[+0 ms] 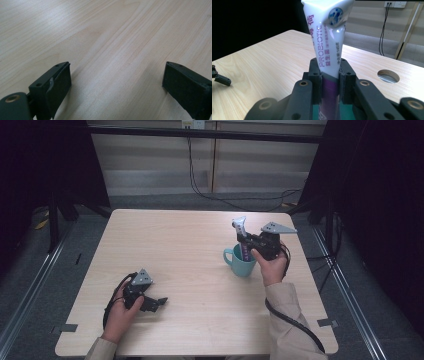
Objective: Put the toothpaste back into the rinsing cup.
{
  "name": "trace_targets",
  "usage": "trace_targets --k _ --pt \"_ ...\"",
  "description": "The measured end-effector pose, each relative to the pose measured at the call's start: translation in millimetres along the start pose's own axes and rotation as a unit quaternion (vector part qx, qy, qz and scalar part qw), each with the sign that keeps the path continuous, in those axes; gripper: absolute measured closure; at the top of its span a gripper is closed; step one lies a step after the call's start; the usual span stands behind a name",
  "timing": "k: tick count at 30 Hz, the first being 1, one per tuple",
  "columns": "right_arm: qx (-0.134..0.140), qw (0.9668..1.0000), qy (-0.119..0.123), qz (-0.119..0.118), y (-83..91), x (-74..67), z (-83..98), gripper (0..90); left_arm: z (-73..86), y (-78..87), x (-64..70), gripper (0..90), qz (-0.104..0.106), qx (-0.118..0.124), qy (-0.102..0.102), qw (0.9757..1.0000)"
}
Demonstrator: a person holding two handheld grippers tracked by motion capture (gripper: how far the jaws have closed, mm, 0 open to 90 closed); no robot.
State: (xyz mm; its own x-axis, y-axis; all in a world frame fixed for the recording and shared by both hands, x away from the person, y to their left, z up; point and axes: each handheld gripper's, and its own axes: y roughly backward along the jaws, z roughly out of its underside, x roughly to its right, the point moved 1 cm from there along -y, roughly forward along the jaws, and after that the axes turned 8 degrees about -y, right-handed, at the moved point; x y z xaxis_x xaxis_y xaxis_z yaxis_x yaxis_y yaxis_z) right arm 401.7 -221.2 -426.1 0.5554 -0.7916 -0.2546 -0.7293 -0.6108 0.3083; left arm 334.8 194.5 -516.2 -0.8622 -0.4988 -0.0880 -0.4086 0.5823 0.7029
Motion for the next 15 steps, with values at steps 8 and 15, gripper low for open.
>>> trace_targets --k 8,15 --pt "-0.008 0.9999 0.004 0.006 0.5 0.3 3.8 75.5 0.0 0.0 0.0 8.0 0.000 0.000 0.000 1.0000" --pt "-0.016 0.9998 0.007 0.009 0.7 1.1 6.3 75.3 0.0 0.0 0.0 8.1 0.000 0.000 0.000 1.0000"
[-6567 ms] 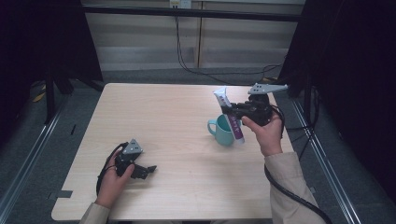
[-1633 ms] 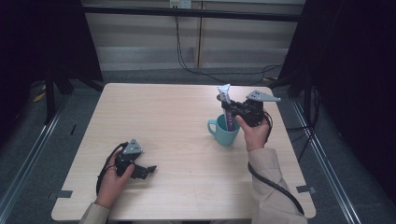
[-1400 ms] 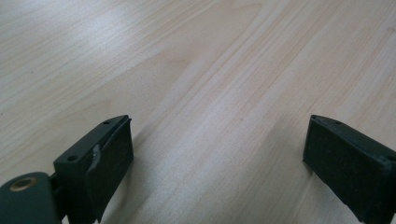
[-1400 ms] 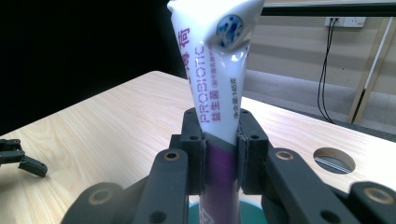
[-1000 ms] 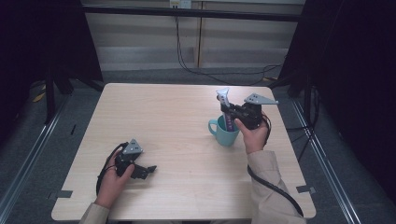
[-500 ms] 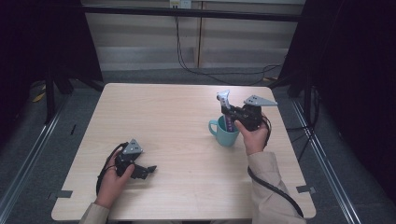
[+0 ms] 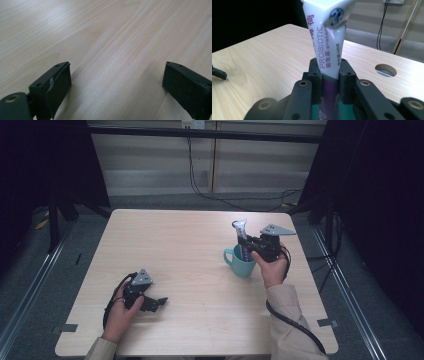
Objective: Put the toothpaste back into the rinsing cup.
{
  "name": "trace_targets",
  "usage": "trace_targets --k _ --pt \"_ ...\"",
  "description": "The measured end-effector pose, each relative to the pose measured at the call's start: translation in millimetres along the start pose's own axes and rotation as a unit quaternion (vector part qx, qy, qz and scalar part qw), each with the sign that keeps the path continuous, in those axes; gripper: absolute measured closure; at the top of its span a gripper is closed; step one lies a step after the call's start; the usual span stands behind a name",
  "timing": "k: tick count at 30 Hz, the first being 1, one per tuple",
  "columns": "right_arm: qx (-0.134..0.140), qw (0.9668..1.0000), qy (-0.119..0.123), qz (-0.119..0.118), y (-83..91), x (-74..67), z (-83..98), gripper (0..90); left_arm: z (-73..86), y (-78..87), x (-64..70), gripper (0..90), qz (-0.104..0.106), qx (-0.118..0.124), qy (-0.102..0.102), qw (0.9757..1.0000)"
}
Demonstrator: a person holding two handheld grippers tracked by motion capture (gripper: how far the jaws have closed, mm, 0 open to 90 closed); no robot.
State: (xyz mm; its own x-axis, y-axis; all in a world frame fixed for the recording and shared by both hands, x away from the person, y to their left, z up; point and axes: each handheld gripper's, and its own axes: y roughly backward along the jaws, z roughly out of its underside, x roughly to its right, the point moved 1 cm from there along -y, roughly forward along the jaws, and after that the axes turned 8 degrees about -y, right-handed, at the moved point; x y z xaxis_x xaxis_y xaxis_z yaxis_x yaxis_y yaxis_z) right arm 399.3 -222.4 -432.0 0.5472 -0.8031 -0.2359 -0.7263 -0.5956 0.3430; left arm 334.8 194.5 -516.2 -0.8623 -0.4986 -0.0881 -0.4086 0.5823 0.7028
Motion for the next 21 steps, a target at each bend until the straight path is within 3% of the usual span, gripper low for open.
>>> trace_targets --k 21 --pt "-0.013 0.9999 -0.003 0.001 0.1 2.0 3.5 72.2 0.0 -0.1 0.3 7.9 -0.001 0.000 0.000 1.0000"
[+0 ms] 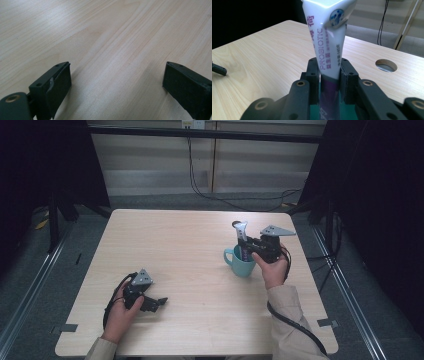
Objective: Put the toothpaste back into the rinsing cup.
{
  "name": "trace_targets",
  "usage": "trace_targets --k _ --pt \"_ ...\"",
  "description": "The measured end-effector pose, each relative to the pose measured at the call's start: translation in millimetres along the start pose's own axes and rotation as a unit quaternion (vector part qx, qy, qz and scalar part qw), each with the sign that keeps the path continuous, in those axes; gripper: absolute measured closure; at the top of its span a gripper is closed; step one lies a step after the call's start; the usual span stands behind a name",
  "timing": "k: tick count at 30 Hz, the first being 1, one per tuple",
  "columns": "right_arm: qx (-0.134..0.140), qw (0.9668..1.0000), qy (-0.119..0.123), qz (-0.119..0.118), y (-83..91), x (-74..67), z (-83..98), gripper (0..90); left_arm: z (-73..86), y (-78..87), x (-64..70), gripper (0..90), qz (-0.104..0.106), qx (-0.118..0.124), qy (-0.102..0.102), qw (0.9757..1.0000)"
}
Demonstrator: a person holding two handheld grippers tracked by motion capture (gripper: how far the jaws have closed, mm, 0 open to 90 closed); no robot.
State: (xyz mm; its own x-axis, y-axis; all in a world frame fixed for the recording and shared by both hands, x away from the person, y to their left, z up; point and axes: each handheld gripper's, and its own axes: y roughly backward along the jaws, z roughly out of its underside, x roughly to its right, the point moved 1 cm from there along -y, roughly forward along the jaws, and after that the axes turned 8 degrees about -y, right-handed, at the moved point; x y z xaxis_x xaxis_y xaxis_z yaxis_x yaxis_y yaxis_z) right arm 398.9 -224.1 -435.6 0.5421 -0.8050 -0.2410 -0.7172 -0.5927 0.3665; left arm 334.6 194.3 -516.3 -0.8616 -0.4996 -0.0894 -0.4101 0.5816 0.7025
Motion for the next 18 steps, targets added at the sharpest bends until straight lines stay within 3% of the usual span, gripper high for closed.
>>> trace_targets --k 18 --pt "-0.016 0.9998 0.010 0.009 -0.9 -2.2 -0.7 62.7 0.0 -0.1 0.1 7.9 0.000 0.001 0.000 1.0000"
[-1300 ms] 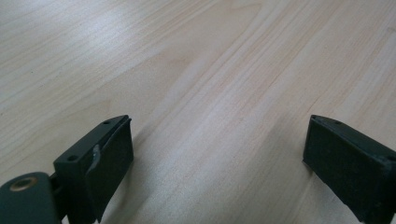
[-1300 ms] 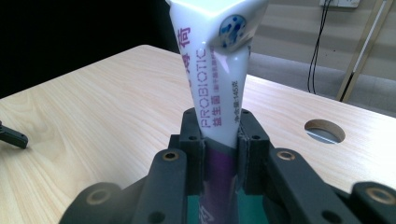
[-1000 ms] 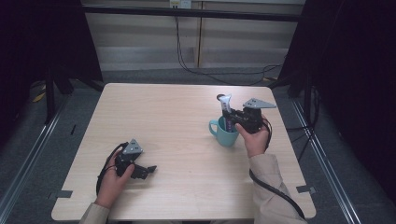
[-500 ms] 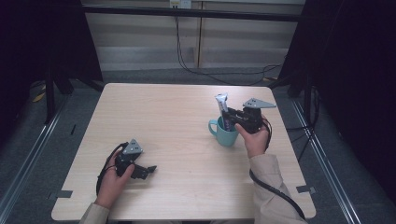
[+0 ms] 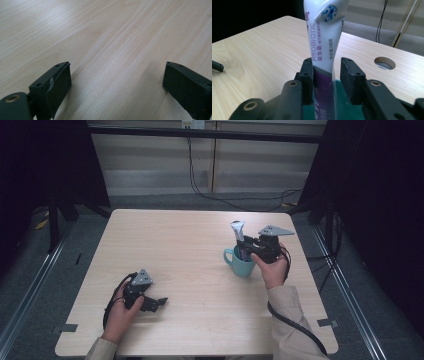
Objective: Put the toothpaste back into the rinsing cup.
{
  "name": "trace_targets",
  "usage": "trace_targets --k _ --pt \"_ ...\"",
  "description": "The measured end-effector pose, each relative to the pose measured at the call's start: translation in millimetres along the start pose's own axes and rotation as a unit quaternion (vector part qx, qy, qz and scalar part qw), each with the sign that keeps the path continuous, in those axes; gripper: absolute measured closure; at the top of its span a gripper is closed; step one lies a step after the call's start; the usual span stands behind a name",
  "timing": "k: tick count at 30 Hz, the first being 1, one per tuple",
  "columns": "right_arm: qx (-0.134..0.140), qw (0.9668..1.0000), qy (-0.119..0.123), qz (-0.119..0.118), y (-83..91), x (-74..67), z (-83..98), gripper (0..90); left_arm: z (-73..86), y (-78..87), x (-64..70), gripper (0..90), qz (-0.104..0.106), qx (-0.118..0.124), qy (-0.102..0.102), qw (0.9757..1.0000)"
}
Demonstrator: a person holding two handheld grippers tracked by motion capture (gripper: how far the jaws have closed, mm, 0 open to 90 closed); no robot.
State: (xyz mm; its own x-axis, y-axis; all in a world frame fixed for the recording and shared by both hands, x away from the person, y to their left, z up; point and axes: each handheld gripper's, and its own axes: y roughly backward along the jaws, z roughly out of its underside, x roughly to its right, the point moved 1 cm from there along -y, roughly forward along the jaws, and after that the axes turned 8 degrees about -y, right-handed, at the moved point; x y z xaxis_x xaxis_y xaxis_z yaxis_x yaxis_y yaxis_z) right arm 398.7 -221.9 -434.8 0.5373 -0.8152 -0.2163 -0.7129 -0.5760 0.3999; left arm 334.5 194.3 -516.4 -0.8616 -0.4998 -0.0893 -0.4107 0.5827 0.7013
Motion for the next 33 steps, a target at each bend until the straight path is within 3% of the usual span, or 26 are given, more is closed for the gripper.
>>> trace_targets --k 26,33 --pt "-0.065 0.9978 0.013 0.008 -2.6 -6.6 -6.3 25.3 0.0 0.0 0.1 7.9 0.000 0.001 0.001 1.0000" --pt "-0.068 0.9976 0.010 0.005 -1.7 -6.4 -6.4 19.1 0.0 -0.1 0.1 8.0 0.000 0.001 0.001 1.0000"
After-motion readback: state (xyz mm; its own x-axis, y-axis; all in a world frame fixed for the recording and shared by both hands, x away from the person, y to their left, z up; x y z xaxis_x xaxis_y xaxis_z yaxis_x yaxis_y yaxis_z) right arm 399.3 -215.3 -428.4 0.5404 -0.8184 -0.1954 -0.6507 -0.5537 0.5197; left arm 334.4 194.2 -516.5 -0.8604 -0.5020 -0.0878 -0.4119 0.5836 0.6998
